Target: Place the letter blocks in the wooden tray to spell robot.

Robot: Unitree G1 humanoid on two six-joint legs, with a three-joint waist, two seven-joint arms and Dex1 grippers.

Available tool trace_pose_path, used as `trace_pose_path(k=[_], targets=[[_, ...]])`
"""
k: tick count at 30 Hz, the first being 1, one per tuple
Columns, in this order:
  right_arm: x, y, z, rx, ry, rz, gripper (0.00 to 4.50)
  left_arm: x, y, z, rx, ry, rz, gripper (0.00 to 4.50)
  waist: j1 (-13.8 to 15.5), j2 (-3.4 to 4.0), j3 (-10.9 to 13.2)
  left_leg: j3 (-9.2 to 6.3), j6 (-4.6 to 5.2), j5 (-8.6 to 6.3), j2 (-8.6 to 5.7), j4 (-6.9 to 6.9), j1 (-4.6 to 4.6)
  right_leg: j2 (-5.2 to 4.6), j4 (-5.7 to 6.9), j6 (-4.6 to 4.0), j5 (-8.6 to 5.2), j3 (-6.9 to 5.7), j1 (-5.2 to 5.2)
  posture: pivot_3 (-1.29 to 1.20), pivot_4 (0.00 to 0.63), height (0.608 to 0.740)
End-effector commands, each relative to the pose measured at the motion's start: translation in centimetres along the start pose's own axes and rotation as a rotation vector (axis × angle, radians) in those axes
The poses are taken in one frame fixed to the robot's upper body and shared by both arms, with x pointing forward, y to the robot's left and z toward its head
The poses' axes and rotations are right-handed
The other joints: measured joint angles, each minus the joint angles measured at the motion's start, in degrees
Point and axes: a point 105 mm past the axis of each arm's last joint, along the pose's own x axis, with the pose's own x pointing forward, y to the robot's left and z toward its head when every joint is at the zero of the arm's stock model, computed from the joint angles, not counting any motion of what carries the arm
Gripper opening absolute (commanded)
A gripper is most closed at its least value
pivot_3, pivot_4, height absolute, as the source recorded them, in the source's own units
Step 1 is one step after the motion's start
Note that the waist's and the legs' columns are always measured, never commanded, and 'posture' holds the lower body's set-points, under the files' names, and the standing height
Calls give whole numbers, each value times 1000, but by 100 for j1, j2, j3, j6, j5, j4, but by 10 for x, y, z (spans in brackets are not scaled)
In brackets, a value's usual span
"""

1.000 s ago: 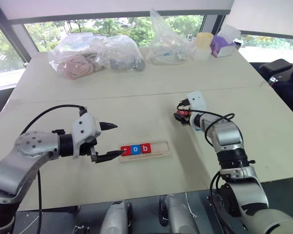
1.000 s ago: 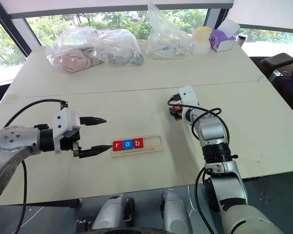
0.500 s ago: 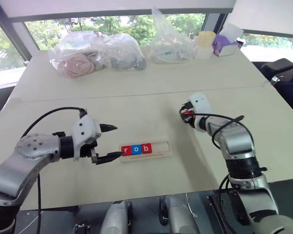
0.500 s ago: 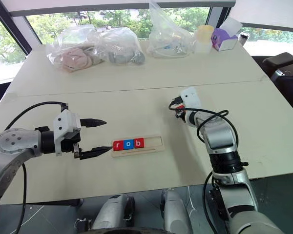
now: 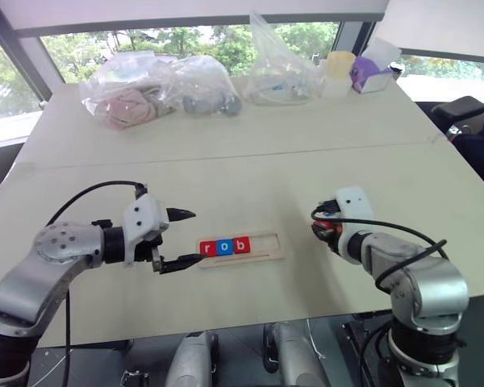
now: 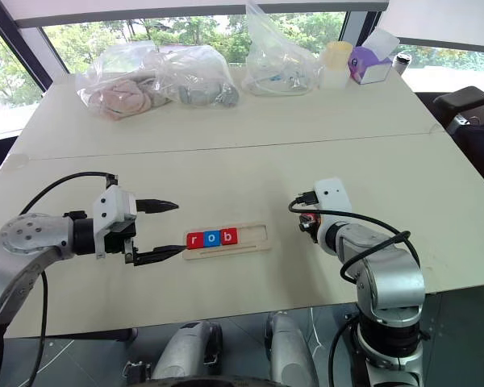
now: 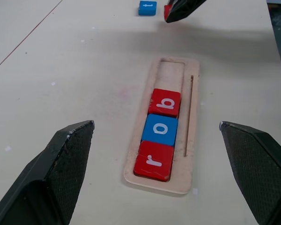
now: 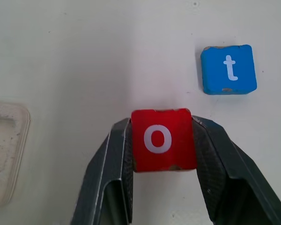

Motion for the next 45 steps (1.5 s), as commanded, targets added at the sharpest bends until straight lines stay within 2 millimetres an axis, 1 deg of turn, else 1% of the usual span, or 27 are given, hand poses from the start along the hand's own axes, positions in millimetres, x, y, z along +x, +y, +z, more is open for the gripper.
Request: trace_pose_path(k=[1,4,5,6,9,10,13,15,17,18,19,21,22,25,26,28,30,35,38,45], targets=[[-5,5,1,-14,-19,6,1199,1,0,6,48,-19,-10,4500,-1,0,0,0,0,0,0,0,-1,0,0,0,0,0,0,0,150,740],[-4,7,-3,-18,-5,11,1199,-1,0,5,52,-15,-11,4500,-2,0,0,0,0,0,0,0,-1,0,0,0,0,0,-1,0,150,740],[-4,7,-4,-19,0,13,2252,-1,0,5,52,-15,-11,4500,-2,0,0,0,0,0,0,0,0,0,1,0,0,0,-1,0,150,740],[-3,8,-5,-19,4,14,2672,-1,0,5,52,-15,-11,4500,-2,0,0,-1,0,0,0,0,0,1,1,0,0,0,-1,0,150,740],[-5,11,-5,-32,1,37,4194,-2,0,4,51,-14,-9,4500,-2,0,0,-1,0,0,0,0,0,1,1,0,0,0,-2,0,150,740],[-6,12,-3,-46,-5,59,4425,-2,-1,4,49,-13,-9,4500,-2,0,0,-1,0,0,0,0,0,1,1,0,0,0,-2,0,150,740],[-17,18,10,-176,-16,198,4425,-3,-1,2,46,-12,-7,4500,-2,1,1,0,0,0,-1,0,-1,-1,0,0,0,1,-1,0,150,740],[-23,14,19,-262,-26,257,4425,-2,-2,2,45,-12,-8,4500,-1,2,1,1,0,0,-1,1,-1,-2,-1,0,0,2,-2,0,150,740],[-29,14,31,-379,-76,373,4425,-3,-1,-1,44,-12,-8,4500,11,0,0,-1,0,0,-1,2,-1,-2,-4,4,-3,0,0,0,150,740],[-32,12,35,-496,-121,426,4425,-3,-1,-2,44,-15,-6,4500,13,-2,-1,-2,1,0,-2,1,-1,-1,-5,14,-9,0,2,0,150,740],[-34,11,35,-611,-142,483,4425,-3,-1,-3,45,-17,-6,4500,20,-2,0,-5,1,0,-2,1,0,1,-6,20,-14,-3,5,0,150,740],[-37,7,26,-752,-133,583,4425,-2,0,-3,48,-21,-4,4500,19,-6,-2,-3,1,-1,-5,-1,0,1,-12,26,-17,-5,10,0,150,740],[-37,5,22,-778,-124,625,4425,-2,1,-3,48,-24,-2,4500,15,-7,-2,0,2,-1,-5,-1,1,3,-14,28,-18,-6,14,0,150,740],[-27,-10,11,-868,-75,725,4425,-2,4,-4,49,-30,10,4500,-4,-7,-2,3,2,-1,-5,3,7,2,-13,28,-16,-1,18,0,150,740],[-24,-14,8,-892,-65,747,4425,-2,4,-4,51,-30,11,4500,-3,-8,-2,5,2,0,-4,6,8,1,-12,27,-16,0,20,0,150,740],[-15,-20,12,-902,-75,771,4425,-1,3,-3,55,-32,9,4500,1,-7,-1,7,2,0,-3,10,12,1,-11,25,-15,0,22,0,150,740],[-10,-22,14,-914,-87,783,4425,-1,3,-2,57,-33,8,4500,1,-7,-2,7,2,0,-2,11,14,1,-7,23,-13,0,22,0,150,740],[6,-28,9,-941,-56,824,4425,-2,-3,2,61,-30,-12,4500,19,-7,-2,6,2,0,-2,8,11,3,-3,0,1,-2,20,0,150,740],[12,-31,7,-954,-44,835,4425,-1,-3,6,64,-29,-9,4500,34,-7,-2,7,2,0,-4,8,10,1,-4,1,1,-1,21,0,150,740],[23,-45,3,-987,-5,815,4425,0,-2,12,67,-29,0,4500,18,-6,-2,7,1,1,-4,13,21,-1,-2,1,2,-1,33,0,150,740]])
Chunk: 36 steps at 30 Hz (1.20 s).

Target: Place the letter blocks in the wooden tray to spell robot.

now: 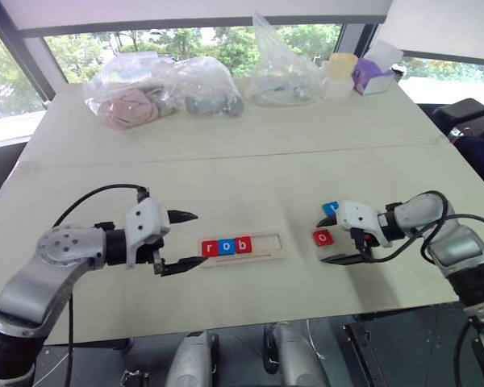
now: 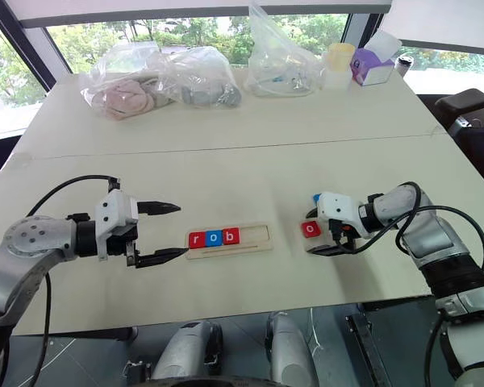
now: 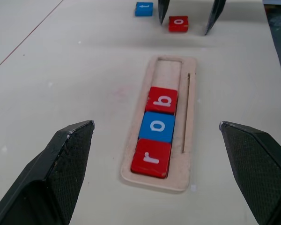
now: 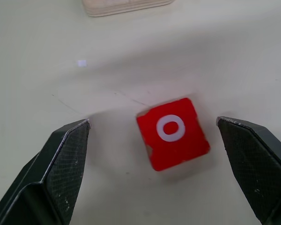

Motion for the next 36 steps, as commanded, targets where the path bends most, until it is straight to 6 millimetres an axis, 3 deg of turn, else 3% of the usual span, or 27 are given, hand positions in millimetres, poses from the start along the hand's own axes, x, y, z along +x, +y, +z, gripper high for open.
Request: trace_pose_path(k=[1,4,5,7,12,19,25,36], targets=[[-4,-7,-6,-27,28,-19,4425,-2,1,12,39,-15,10,4500,-3,0,0,0,0,0,0,0,3,1,0,0,0,0,3,0,150,740],[-4,-9,-8,-17,24,-18,4425,-2,0,12,37,-14,10,4500,0,0,0,1,0,0,0,0,14,2,-1,-1,0,-1,16,0,150,740],[-4,-9,-8,-15,23,-16,4198,-2,0,13,37,-14,10,4500,1,0,0,1,0,0,0,0,23,2,-2,-1,0,-1,26,0,150,740],[-4,-10,-8,-12,18,-14,3574,-2,1,13,37,-13,13,4500,3,0,0,-2,0,0,1,-1,38,0,-3,-1,-2,-1,40,0,150,740],[-3,-12,-2,4,-6,-8,1109,-1,2,15,36,-13,16,4500,-7,0,0,0,-1,0,3,-1,69,-1,-1,9,-8,2,64,0,150,740],[0,-11,31,-8,-93,13,1120,-1,3,16,34,-10,22,4500,-21,2,1,0,-1,0,7,-9,72,3,5,-2,-1,3,57,0,150,740],[10,0,84,-83,-193,77,1120,-1,3,16,33,-8,23,4500,-13,3,2,-1,-1,-1,8,-10,69,2,5,-2,-1,3,54,0,150,740],[58,8,91,-165,-127,103,1120,-12,-9,-8,5,28,19,4500,-10,3,2,1,-2,-1,6,-11,56,-3,1,-3,-1,2,42,0,150,740]])
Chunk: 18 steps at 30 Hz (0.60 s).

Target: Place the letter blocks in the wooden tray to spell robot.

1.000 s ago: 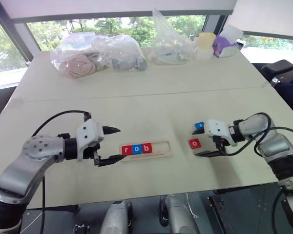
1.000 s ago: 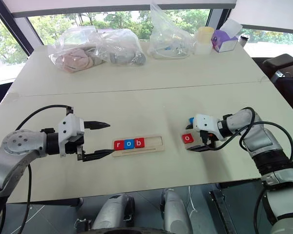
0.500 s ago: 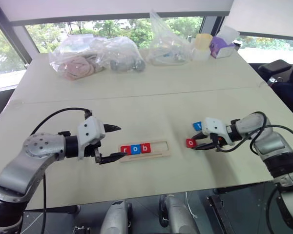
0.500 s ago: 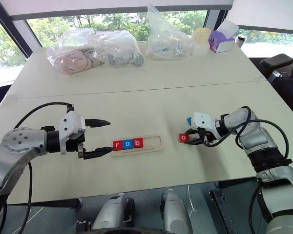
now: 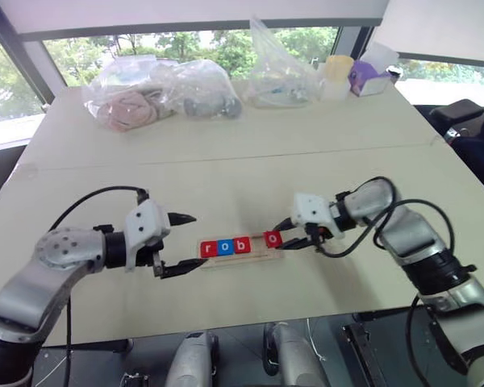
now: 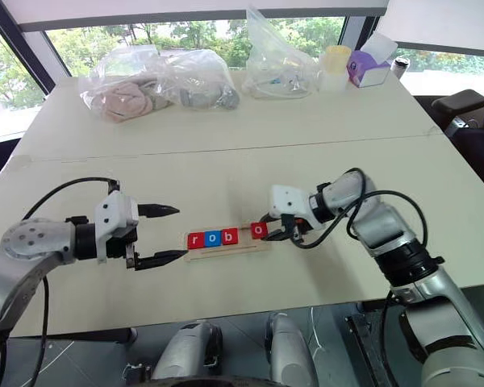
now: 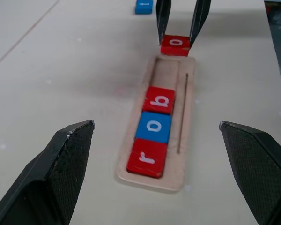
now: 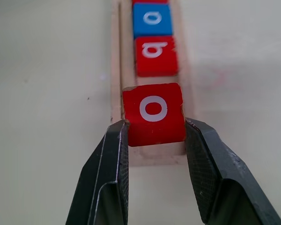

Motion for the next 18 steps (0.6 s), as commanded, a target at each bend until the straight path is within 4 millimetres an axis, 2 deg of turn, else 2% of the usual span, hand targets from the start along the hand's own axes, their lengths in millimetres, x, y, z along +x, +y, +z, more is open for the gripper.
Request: trace_pose_path(k=[1,18], targets=[[8,-6,7,-40,2,-18,1120,-9,0,3,49,-7,20,4500,-1,0,0,0,0,0,0,0,-1,0,2,0,0,0,-2,0,150,740],[17,-9,10,-60,-1,-22,1120,-8,0,5,49,-17,29,4500,-2,0,0,-1,0,0,1,-2,1,2,2,-1,0,-1,-1,0,150,740]])
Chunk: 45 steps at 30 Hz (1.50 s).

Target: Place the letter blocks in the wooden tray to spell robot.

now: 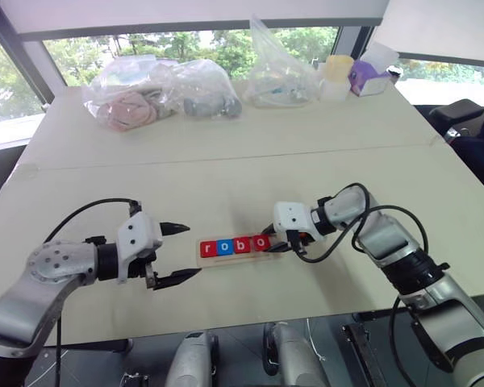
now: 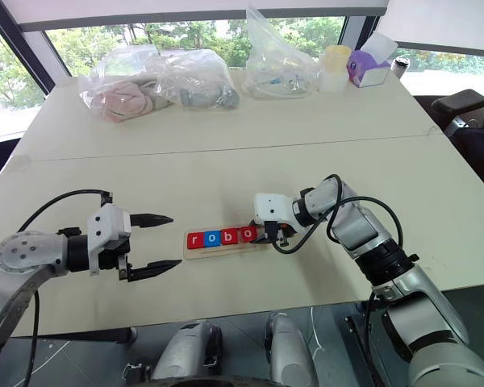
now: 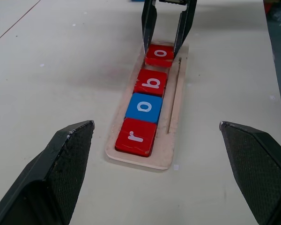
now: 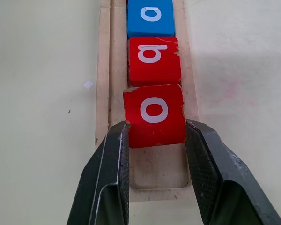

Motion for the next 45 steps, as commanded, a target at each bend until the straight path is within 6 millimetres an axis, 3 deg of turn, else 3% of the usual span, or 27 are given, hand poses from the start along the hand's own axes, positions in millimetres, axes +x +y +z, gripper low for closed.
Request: trace_pose_path(k=[1,7,12,14,21,25,33,39,42,45], targets=[[-3,-5,8,-35,-9,-17,1120,-1,1,9,43,-21,7,4500,0,0,0,0,0,0,0,0,0,0,0,0,0,0,0,0,150,740],[-1,-5,8,-32,-8,-17,1120,-1,0,1,36,-20,9,4500,0,0,0,0,0,0,0,-1,0,0,-1,0,0,0,0,0,150,740],[-2,-6,9,-32,-6,-18,3701,-1,-3,-2,35,-21,8,4500,0,0,0,0,0,0,0,0,0,0,-1,0,0,0,-1,0,150,740],[-3,-6,11,-38,-11,-20,4458,-2,-4,-4,34,-21,8,4500,4,0,0,0,0,0,0,-1,0,-1,-2,0,0,0,-1,0,150,740],[-16,-17,31,-26,-89,-79,4458,0,-3,3,38,-30,8,4500,1,1,0,0,0,0,1,0,-2,-2,-2,0,0,0,-2,0,150,740],[-27,-28,29,-14,-86,-146,4458,3,-3,8,41,-34,7,4500,3,1,1,0,0,0,0,-1,-2,-2,-2,0,0,0,-2,0,150,740],[-38,-12,23,6,-58,-115,4458,5,1,7,41,-33,4,4500,5,1,1,-1,0,-1,0,-2,-9,-2,-6,0,0,-1,-5,0,150,740],[-66,-39,7,48,-9,-407,4458,4,0,3,38,-35,4,4500,2,1,1,0,0,-1,0,-2,-10,-2,-4,1,-1,-1,-8,0,150,740],[-94,-55,-15,194,37,-652,4458,5,1,9,45,-38,0,4500,27,0,0,-1,-1,-1,0,-2,-16,-4,-6,0,0,-2,-10,0,150,740],[-103,-54,-23,312,32,-763,4458,6,3,15,48,-43,-4,4500,81,0,0,0,-1,-1,-2,0,-28,-6,-9,-1,0,-3,-19,0,150,740]])
